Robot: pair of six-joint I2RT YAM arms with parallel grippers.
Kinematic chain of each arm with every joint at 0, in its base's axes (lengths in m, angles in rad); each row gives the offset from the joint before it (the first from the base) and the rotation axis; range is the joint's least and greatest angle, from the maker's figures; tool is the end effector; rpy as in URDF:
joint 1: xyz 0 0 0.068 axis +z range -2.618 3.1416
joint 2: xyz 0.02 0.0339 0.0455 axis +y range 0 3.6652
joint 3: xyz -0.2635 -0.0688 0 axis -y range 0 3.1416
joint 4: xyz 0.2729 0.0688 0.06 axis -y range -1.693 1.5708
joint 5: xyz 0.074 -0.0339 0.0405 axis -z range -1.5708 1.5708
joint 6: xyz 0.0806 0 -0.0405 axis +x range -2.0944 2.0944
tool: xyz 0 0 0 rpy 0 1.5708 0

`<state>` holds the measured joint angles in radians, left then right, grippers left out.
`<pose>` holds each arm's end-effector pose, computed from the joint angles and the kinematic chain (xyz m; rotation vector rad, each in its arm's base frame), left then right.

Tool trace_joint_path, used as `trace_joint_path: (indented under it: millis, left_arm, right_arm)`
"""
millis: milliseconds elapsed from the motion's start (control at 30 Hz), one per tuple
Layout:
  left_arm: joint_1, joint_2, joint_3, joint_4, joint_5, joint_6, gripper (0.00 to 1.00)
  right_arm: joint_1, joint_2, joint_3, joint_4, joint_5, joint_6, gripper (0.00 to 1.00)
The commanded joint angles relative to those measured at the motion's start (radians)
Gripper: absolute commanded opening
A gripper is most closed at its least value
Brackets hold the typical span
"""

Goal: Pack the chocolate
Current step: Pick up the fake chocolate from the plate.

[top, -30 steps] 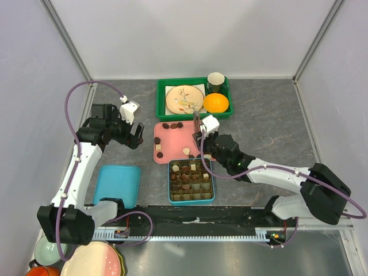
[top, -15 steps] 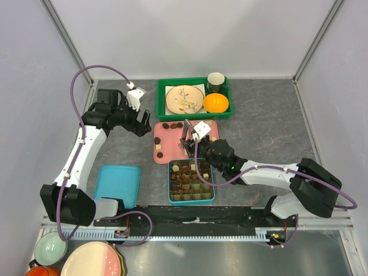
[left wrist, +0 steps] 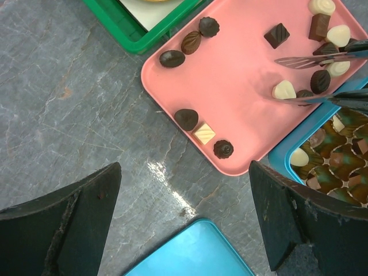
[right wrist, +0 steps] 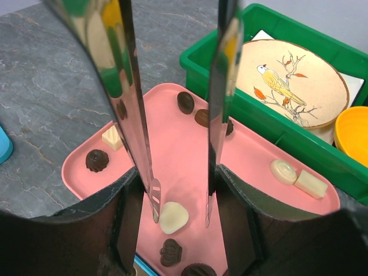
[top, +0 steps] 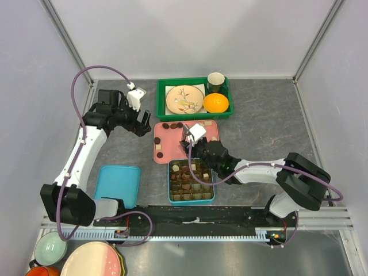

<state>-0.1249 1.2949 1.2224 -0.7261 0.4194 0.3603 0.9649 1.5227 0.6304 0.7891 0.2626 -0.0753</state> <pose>0.3211 -0.0734 0.3014 0.7472 2.1892 -0.3771 0.2315 0.2974 0.1863 -0.6607 1.5559 0.4512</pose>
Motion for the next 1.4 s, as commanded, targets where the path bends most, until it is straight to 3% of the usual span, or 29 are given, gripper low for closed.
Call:
trace_joint_path:
  millis: [0, 733, 1133, 1367]
  left_arm:
    - [-0.001, -0.043, -0.004, 0.024, -0.028, 0.017, 0.99]
    - [0.001, -0.095, -0.04, -0.001, -0.077, 0.043, 0.99]
    - [0.001, -0.106, -0.05, -0.003, -0.079, 0.043, 0.99]
    - [0.001, -0.112, -0.055, -0.004, -0.08, 0.045, 0.99]
  right_arm:
    - [-0.003, 0.004, 0.028, 0.029, 0.018, 0.017, 0.58]
    - [-0.051, 0.042, -0.018, 0.064, -0.029, 0.132, 0.47]
    - [-0.051, -0.039, -0.001, 0.002, -0.014, 0.083, 0.39]
    - [-0.051, -0.133, 0.048, -0.05, -0.014, -0.024, 0.35]
